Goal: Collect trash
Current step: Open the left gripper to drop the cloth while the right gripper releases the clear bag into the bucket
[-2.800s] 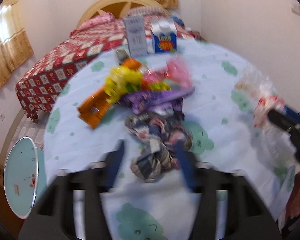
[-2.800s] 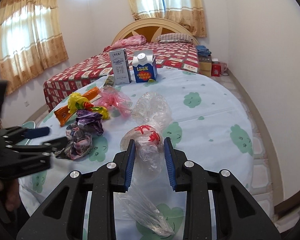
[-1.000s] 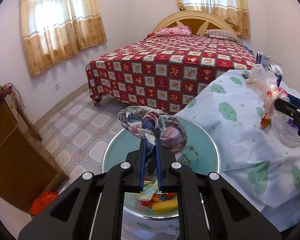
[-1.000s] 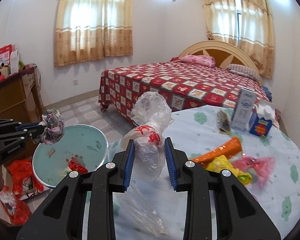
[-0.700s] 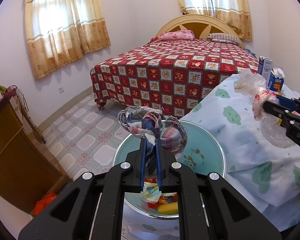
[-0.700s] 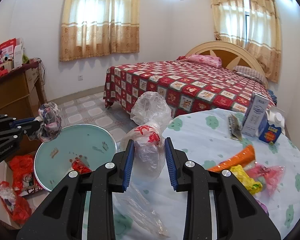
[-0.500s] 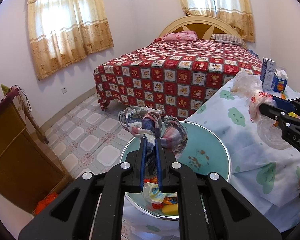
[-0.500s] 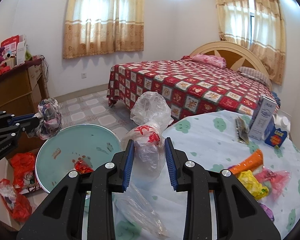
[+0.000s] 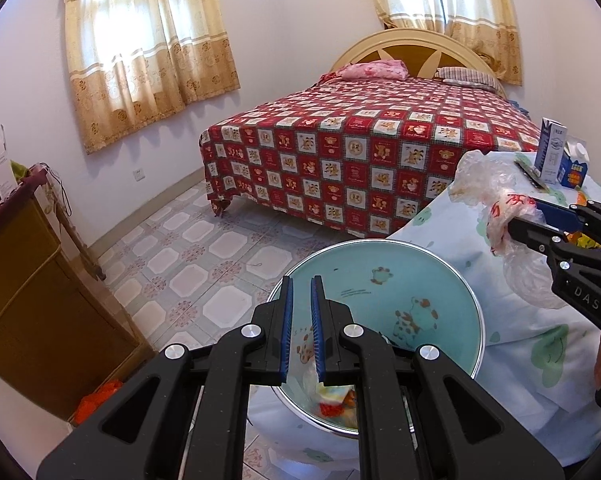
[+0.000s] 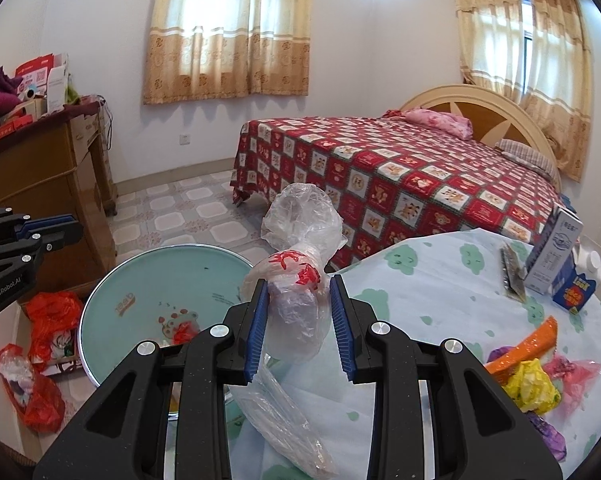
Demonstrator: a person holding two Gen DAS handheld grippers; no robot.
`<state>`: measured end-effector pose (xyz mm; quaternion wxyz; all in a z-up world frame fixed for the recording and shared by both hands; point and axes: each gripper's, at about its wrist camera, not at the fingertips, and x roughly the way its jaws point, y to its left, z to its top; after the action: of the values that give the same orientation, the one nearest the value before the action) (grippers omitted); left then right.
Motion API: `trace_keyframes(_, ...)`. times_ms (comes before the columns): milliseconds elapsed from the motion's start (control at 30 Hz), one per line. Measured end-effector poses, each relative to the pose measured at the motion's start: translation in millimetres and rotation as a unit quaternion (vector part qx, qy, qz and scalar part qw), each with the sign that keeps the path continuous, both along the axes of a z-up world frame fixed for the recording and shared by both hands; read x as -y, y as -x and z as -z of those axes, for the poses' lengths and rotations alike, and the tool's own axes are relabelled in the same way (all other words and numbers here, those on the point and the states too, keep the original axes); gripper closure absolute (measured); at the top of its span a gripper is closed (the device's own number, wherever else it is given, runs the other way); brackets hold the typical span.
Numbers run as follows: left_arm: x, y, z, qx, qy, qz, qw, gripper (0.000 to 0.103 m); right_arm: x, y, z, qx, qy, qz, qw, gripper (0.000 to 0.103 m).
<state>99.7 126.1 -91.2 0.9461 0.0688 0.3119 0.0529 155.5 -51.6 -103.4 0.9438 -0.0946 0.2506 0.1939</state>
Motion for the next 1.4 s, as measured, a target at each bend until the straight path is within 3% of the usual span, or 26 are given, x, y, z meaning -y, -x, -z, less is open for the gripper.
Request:
trace_keyframes(467,-1,0,-1,-0.001,0.004,-0.001,1.0000,0.093,-19,4,4,-0.009,0.007,-0.033,0.999,0.072)
trace_keyframes(567,-2,0,-1,0.000,0.004,-0.003,1.0000,0.079,-23,6,6,-0.011,0.013,-0.047,0.999,0.066)
trace_keyframes(633,-2,-1,-1,0.000,0.004,-0.004,1.0000,0.069,-25,7,7,-0.008,0.013,-0.052,0.999,0.053)
trace_keyframes(700,-2,-1,-1,0.001,0.004,-0.005,1.0000,0.066,-26,8,7,-0.007,0.013,-0.052,0.999,0.049)
trace_keyframes(1033,-3,-1,0,-0.001,0.004,-0.006,1.0000,0.055,-21,10,9,-0.008,0.010,-0.038,0.999,0.040)
trace_keyframes(1400,0,-1,5,-0.006,0.002,-0.007,1.0000,0.049,-11,10,8,-0.008,0.005,-0.023,1.000,0.038)
